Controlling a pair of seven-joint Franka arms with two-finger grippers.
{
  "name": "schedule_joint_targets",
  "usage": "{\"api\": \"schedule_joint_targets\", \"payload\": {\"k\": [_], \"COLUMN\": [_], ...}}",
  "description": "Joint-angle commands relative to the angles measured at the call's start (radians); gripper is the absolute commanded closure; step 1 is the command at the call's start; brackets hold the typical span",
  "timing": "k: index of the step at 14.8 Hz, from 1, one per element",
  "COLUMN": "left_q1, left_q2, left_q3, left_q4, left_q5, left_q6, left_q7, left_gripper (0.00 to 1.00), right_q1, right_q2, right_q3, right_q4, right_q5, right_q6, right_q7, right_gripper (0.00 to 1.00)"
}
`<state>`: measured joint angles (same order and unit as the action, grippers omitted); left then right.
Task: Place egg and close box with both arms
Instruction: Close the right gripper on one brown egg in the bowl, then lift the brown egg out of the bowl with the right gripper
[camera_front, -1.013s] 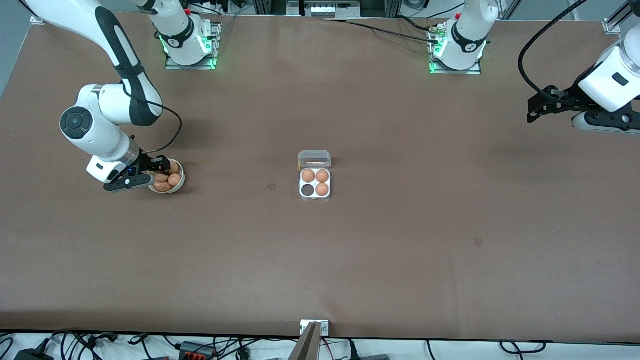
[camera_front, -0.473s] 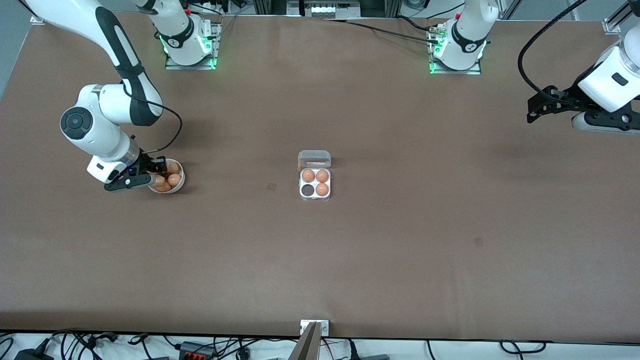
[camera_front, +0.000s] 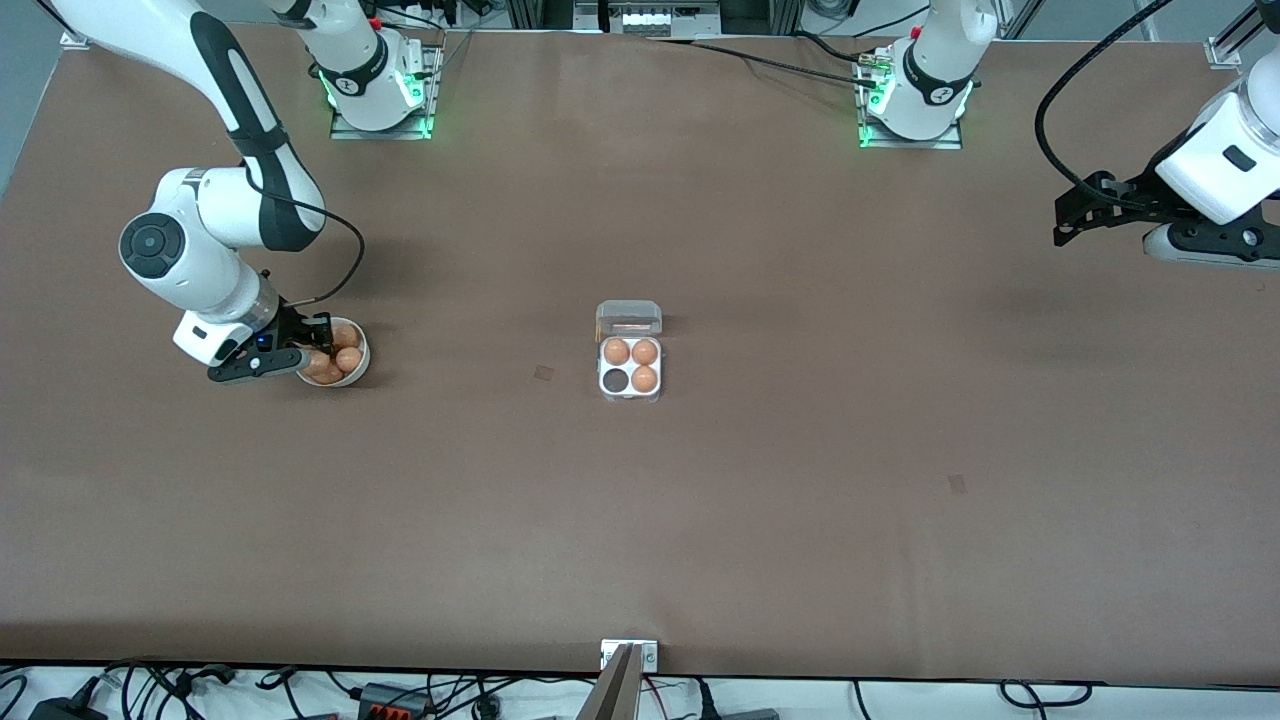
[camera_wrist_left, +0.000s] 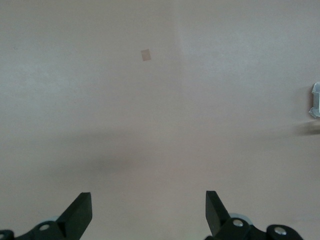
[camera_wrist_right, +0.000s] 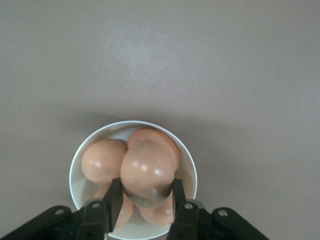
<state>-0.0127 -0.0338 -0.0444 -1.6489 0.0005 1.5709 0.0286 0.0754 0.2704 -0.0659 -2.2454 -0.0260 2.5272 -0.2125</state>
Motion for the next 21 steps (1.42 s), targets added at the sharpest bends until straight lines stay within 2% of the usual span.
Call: {"api": "schedule_joint_targets", "payload": {"k": [1,6,9,15,18,21], "left_q1": [0.0,0.0,0.0,0.0,0.0,0.0], "left_q2": [-0.003,-0.003,-0.003,-0.003,-0.003,-0.003], "left_q3": [-0.003,-0.003,-0.003,-0.003,-0.003,-0.003], "left_q4": [0.018,0.018,0.018,0.018,0.018,0.018], "left_q5": [0.001,0.001,0.001,0.001,0.001,0.001], "left_q6": [-0.02,-0.02,-0.02,-0.02,-0.02,-0.02], "left_q7": [0.011,0.011,0.011,0.011,0.011,0.011], "left_gripper": [0.0,0.0,0.0,0.0,0.0,0.0], "right_q1": [0.018,0.101,0.155,0.167,0.167,0.152], "right_q2": [-0.036,-0.083,-0.089,-0.094,-0.085,-0.074], "right_q3": [-0.002,-0.002,0.004,0.141,0.169,0.163], "right_q4": [0.024,0.122,0.209,0.306,0.351,0.362], "right_q5": [-0.003,-0.008,-0.006,0.006,0.177,0.439], "right_q6": [-0.036,-0.091,-0.163,-0.162,-0.162,-0.162], "right_q7": [-0.005,-0.031,-0.138,-0.264,-0.402,-0.669], "right_gripper": [0.71,0.71,0.71,0.71,0.72,0.73]}}
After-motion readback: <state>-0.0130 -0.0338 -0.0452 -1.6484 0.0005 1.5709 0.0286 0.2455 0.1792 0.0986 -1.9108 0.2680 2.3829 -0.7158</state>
